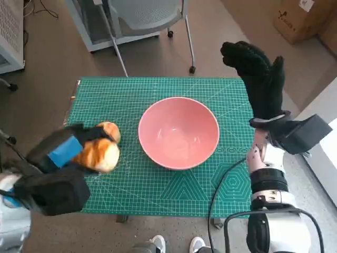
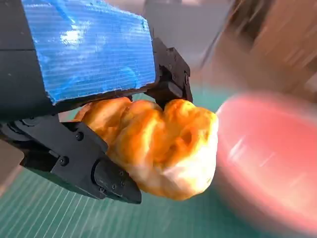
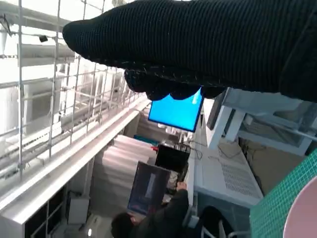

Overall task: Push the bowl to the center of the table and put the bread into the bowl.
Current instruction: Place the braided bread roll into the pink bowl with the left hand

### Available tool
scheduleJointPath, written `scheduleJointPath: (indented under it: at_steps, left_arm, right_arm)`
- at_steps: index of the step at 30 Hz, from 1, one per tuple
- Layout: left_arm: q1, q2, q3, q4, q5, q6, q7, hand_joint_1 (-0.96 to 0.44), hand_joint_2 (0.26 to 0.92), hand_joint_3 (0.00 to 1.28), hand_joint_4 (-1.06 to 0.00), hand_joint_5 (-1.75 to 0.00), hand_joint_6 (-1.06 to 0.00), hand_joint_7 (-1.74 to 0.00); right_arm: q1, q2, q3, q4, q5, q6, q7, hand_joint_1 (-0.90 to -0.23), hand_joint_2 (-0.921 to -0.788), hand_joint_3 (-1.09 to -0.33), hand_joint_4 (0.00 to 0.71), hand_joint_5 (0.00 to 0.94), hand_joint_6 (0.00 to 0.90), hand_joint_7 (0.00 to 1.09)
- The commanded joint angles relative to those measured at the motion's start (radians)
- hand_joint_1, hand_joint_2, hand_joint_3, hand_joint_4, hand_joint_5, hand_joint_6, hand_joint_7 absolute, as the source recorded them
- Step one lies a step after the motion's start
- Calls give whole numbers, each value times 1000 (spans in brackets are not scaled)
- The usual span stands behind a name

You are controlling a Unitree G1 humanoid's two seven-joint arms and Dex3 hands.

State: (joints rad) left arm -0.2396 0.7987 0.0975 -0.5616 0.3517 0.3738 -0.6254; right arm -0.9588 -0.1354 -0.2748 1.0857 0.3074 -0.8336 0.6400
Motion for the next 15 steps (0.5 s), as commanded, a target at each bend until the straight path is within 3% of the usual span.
scheduleJointPath:
  at_steps: [1,8,15]
  left_arm:
    - [-164,0,-41,4,-8,-8,-4,3,917,102,-563,-1408,-710,-969]
    - [-388,-57,-187,102,37,-44,-4,3,920,102,-592,-1167,-655,-1234]
    - [-561,-162,-329,302,55,-102,-17,2,921,144,-546,-1186,-608,-1304]
  right_arm:
    - [32,2,4,3,-10,10,0,-585,-921,-605,340,5,481,3]
    - [46,-1,9,-6,-12,0,3,-587,-921,-604,341,4,482,2]
    - [65,-14,12,-11,-26,-32,-14,-554,-921,-613,341,2,481,2]
